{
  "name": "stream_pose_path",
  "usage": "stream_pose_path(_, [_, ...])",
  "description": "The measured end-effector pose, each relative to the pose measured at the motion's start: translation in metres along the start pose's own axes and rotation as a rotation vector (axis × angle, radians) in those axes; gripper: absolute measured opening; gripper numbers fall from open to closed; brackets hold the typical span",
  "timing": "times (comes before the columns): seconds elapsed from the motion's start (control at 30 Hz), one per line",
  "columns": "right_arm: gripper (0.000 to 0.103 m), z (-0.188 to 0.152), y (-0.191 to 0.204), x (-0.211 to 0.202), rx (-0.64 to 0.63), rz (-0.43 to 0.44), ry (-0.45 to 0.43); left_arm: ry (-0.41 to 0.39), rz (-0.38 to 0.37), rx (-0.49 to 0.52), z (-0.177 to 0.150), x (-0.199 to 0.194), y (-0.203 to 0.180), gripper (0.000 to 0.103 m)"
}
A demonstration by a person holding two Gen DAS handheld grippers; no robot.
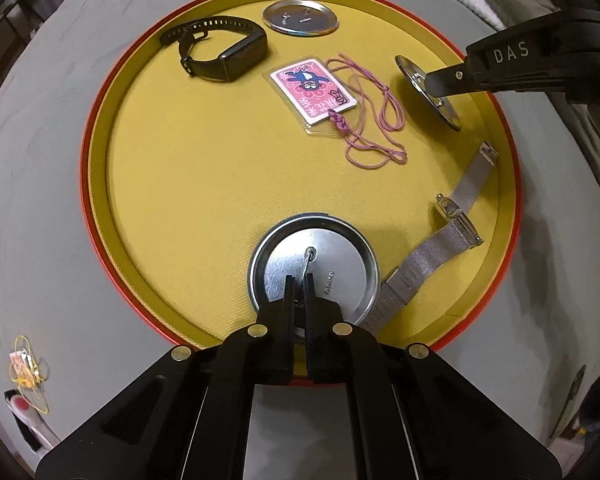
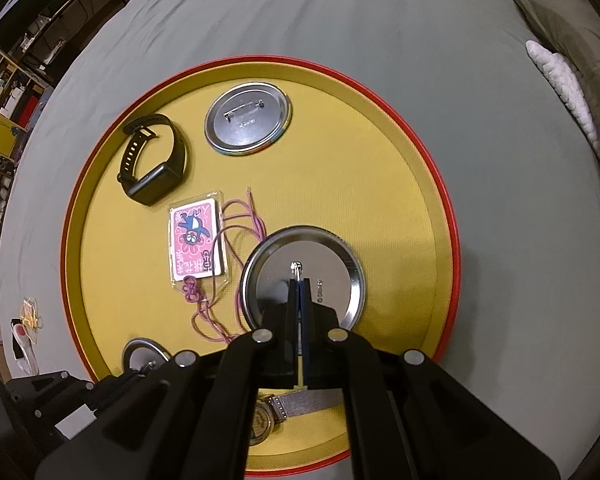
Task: Organize jewelry
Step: 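Lift both held silver badges off the tray and carry them onto the bed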
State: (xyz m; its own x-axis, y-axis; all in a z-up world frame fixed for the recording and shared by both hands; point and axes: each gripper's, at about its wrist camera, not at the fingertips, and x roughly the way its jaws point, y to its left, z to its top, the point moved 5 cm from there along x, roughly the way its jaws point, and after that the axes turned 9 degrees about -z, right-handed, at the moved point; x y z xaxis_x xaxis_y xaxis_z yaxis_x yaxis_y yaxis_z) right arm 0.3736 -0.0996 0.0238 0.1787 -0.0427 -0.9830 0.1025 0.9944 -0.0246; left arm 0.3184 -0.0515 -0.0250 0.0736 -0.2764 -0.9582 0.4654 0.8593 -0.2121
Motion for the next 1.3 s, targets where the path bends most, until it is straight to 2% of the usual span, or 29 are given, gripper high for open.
stream_pose_path(0.33, [0.001,0.002,0.0,-0.01,0.002,-0.003,-0.02,-0.042,-0.016,-0.021,-0.002,-0.015,0.008,0.0])
stream_pose_path(0.5, [0.001,0.001,0.005,-0.018,-0.005,-0.001,-0.029,-0.079,-0.047,-0.053,-0.01,-0.036,0.006,0.0])
stream_pose_path(0.77, [0.001,0.003,0.019,-0.053,-0.027,0.014,-0.075,-0.137,-0.045,-0.077,-0.014,-0.074,0.011,0.0])
stream_pose_path(0.9, [0.002,0.001,0.038,-0.073,-0.055,0.031,-0.099,-0.161,-0.036,-0.094,-0.019,-0.094,0.016,0.0])
stream_pose_path(1.07, [0.002,-0.01,0.072,-0.099,-0.104,0.061,-0.129,-0.205,-0.028,-0.133,-0.042,-0.125,0.033,0.0])
stream_pose_path(1.3, [0.001,-0.034,0.139,-0.125,-0.193,0.096,-0.151,-0.236,0.004,-0.203,-0.091,-0.157,0.071,0.0])
